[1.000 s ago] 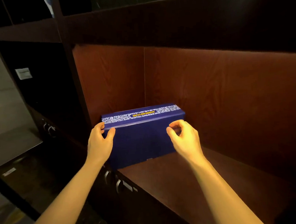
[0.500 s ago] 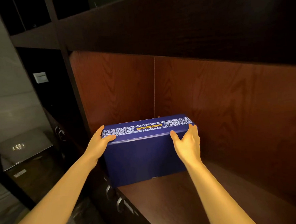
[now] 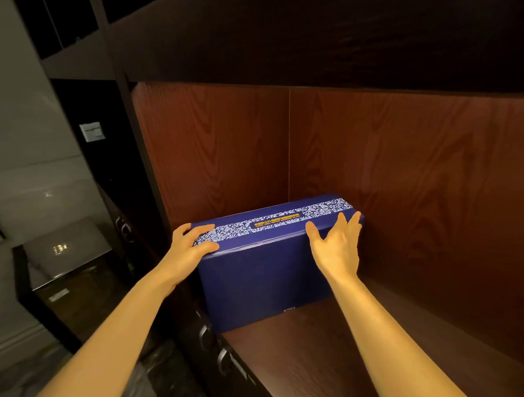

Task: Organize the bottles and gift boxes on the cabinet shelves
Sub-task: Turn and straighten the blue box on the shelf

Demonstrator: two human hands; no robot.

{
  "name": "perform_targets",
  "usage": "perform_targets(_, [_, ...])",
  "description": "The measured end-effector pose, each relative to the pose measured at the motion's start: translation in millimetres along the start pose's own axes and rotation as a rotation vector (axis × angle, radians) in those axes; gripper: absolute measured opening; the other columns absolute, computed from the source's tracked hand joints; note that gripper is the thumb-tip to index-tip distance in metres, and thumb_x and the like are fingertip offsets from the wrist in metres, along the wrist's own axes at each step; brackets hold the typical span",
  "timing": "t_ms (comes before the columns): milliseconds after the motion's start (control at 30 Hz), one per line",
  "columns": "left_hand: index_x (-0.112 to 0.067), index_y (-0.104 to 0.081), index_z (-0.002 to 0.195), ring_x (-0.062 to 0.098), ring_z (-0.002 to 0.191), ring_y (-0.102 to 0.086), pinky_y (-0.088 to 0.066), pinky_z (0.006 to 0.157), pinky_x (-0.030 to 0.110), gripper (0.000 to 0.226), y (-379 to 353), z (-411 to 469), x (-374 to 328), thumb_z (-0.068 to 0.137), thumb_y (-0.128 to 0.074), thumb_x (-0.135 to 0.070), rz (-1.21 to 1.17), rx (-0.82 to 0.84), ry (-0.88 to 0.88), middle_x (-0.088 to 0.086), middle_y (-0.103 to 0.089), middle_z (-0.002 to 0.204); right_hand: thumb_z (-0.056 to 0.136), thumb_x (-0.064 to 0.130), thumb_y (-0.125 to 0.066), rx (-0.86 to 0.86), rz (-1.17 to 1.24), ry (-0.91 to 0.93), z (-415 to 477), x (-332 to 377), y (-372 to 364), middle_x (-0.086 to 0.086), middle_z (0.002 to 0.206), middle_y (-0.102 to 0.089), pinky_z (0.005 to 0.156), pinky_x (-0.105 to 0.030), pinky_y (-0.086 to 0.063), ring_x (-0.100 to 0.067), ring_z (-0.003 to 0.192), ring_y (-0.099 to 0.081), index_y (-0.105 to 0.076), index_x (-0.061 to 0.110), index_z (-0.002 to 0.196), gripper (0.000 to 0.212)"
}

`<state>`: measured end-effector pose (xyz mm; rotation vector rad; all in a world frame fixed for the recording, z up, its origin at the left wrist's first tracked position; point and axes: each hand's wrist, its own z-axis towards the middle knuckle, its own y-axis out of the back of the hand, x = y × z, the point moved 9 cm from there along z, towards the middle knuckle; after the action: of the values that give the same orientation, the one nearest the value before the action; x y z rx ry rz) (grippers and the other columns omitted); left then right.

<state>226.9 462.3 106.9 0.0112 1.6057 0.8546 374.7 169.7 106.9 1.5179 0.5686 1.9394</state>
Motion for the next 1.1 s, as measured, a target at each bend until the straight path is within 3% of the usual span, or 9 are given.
perform_targets(133, [-0.035,-0.051,0.138,0.022,0.146,-0.02,-0.024,0.111,0.037,0.049,-0.5,-3.5,2.0,0.092,-0.065,-0.034,0.011,-0.018,-0.019,-0.002,-0.012,0.162,0.092,0.058,-0.056,-0.001,0.033,-0.002,11.4,0.7,-5.7,-0.007,0.169,0.0,0.107,-0.051,-0.042,-0.031,0.154,-0.006,-0.021,0.012,0.158,0.087])
perform_targets(300, [-0.041,-0.06,0.119,0.023,0.139,-0.027,-0.026,0.115,0.042,0.035,5.3,-11.9,4.2,0.088,-0.071,-0.032,0.026,-0.082,-0.052,0.001,-0.026,0.149,0.092,0.052,-0.061,0.037,0.111,0.022,24.3,-0.6,-11.3,-0.005,0.169,-0.001,0.109,-0.05,-0.04,-0.028,0.154,-0.008,-0.024,0.012,0.157,0.084])
perform_targets(567, [-0.047,-0.06,0.11,-0.004,0.106,-0.04,-0.035,0.073,-0.001,0.032,-1.6,-49.5,0.3,0.084,-0.075,-0.035,0.002,-0.103,-0.127,-0.004,-0.029,0.128,0.096,0.035,-0.063,0.141,0.332,0.034,38.5,4.9,-18.5,-0.002,0.169,-0.005,0.115,-0.04,-0.03,-0.025,0.152,-0.018,-0.027,0.016,0.157,0.073])
perform_targets(633, [-0.044,-0.06,0.109,-0.011,0.104,-0.041,-0.034,0.071,-0.005,0.032,-3.3,-59.8,0.0,0.083,-0.076,-0.035,0.004,-0.133,-0.158,-0.004,-0.03,0.124,0.097,0.034,-0.062,0.141,0.355,0.015,34.2,4.8,-17.3,-0.004,0.168,-0.01,0.114,-0.039,-0.031,-0.026,0.15,-0.023,-0.03,0.016,0.156,0.07])
perform_targets(800, [-0.036,-0.058,0.117,-0.022,0.1,-0.042,-0.036,0.074,-0.003,0.04,-4.8,-81.4,0.3,0.081,-0.075,-0.038,0.014,-0.195,-0.254,-0.008,-0.039,0.116,0.092,0.038,-0.068,0.154,0.431,0.048,-5.1,5.7,-15.3,-0.005,0.161,-0.028,0.115,-0.038,-0.03,-0.024,0.146,-0.032,-0.035,0.019,0.152,0.071])
perform_targets(967, [-0.031,-0.059,0.125,-0.002,0.092,-0.056,-0.042,0.073,0.015,0.065,-7.6,-100.1,0.4,0.073,-0.058,-0.07,0.019,-0.173,-0.243,-0.02,-0.046,0.11,0.087,0.048,-0.071,0.19,0.52,0.099,-77.4,2.9,-1.1,0.006,0.155,-0.039,0.115,-0.037,-0.035,-0.015,0.141,-0.039,-0.037,0.027,0.15,0.075])
perform_targets(1100, [-0.026,-0.068,0.111,-0.001,0.082,-0.06,-0.046,0.066,0.016,0.054,-15.6,-121.3,-10.6,0.075,-0.061,-0.065,-0.016,-0.141,-0.297,-0.014,-0.054,0.1,0.086,0.056,-0.065,0.188,0.543,0.171,-138.6,6.4,15.4,0.013,0.155,-0.036,0.117,-0.043,-0.033,-0.008,0.143,-0.036,-0.041,0.03,0.146,0.07])
